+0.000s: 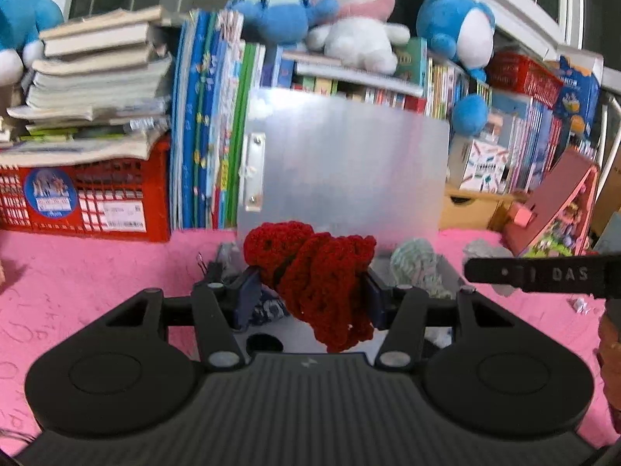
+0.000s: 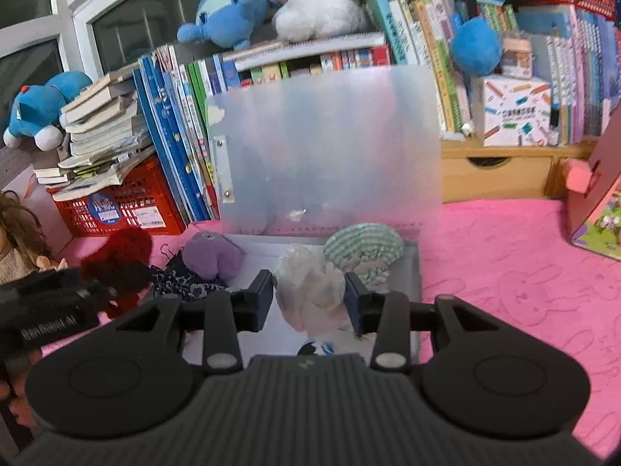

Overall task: Organize objects
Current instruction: 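Carry the red knitted item and tissue into the white box, then open the right tool to release the tissue while the left tool lowers the red knit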

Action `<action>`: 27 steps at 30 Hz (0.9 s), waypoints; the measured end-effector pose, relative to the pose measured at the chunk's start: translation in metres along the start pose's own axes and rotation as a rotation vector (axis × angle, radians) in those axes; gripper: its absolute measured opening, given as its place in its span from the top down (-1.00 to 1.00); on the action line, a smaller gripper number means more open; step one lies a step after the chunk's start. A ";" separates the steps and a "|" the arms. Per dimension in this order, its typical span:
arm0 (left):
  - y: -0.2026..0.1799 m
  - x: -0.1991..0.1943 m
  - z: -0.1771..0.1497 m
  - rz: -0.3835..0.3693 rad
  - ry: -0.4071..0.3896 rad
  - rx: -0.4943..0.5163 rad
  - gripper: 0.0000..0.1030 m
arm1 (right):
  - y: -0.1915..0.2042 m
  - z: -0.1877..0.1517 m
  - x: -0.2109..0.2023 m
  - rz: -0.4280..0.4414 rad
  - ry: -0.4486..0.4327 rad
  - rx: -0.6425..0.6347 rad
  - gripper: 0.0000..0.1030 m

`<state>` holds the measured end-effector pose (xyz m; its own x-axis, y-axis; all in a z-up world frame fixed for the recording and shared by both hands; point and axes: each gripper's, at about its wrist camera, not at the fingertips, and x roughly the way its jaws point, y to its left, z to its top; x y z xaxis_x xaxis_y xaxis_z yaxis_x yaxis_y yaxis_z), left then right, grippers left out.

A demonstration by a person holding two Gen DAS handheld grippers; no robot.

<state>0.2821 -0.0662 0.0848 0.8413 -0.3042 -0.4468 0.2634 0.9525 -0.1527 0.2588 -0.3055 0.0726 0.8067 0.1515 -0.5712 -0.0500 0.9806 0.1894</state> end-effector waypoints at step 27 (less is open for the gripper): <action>-0.020 0.063 -0.056 0.023 0.165 0.115 -0.18 | 0.006 -0.009 0.082 0.022 0.136 0.026 0.12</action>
<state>0.3029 -0.1052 0.0101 0.7616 -0.2713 -0.5885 0.3055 0.9512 -0.0432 0.3194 -0.2860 0.0197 0.7180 0.1900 -0.6696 -0.0498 0.9736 0.2229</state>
